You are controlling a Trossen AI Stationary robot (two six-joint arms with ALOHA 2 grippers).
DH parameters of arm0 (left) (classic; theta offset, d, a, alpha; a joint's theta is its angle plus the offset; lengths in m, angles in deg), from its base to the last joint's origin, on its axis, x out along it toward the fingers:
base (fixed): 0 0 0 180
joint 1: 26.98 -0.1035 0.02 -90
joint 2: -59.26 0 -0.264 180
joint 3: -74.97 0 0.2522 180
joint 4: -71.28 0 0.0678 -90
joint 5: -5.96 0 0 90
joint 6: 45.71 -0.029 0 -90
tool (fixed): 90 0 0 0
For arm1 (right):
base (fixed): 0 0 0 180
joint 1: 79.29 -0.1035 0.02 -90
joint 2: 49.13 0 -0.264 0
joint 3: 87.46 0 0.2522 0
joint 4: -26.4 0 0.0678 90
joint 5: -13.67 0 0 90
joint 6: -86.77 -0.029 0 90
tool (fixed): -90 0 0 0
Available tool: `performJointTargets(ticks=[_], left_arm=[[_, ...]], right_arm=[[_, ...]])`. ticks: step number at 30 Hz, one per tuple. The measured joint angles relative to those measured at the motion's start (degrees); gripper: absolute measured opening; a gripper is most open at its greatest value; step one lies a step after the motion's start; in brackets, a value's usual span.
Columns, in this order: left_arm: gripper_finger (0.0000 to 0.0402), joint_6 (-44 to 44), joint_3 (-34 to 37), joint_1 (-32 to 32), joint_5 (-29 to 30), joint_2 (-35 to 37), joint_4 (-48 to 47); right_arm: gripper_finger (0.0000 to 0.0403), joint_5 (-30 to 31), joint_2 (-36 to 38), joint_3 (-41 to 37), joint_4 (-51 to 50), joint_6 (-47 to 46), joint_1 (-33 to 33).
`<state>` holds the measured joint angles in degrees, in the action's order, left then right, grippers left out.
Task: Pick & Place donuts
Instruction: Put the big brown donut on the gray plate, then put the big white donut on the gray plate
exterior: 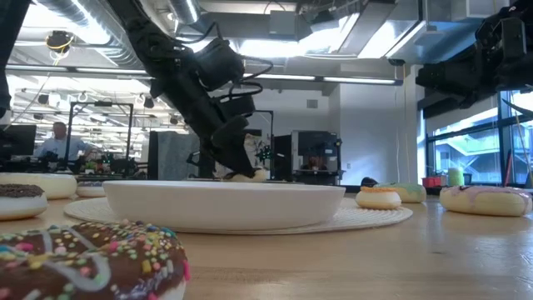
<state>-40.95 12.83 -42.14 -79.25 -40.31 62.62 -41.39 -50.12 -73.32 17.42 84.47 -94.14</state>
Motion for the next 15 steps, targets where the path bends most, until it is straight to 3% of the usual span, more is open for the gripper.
performJointTargets(ticks=[8, 15], left_arm=[[0.0196, -0.59, -2.08, 0.0, -4.97, 0.33, -1.11], [0.0207, -4.54, -7.53, 0.06, -4.86, 0.35, -9.76]], right_arm=[[0.0129, 0.0, 0.0, 0.01, 0.0, 0.0, 0.0], [0.0129, 0.0, 0.0, 0.0, 0.03, 1.04, 0.0]])
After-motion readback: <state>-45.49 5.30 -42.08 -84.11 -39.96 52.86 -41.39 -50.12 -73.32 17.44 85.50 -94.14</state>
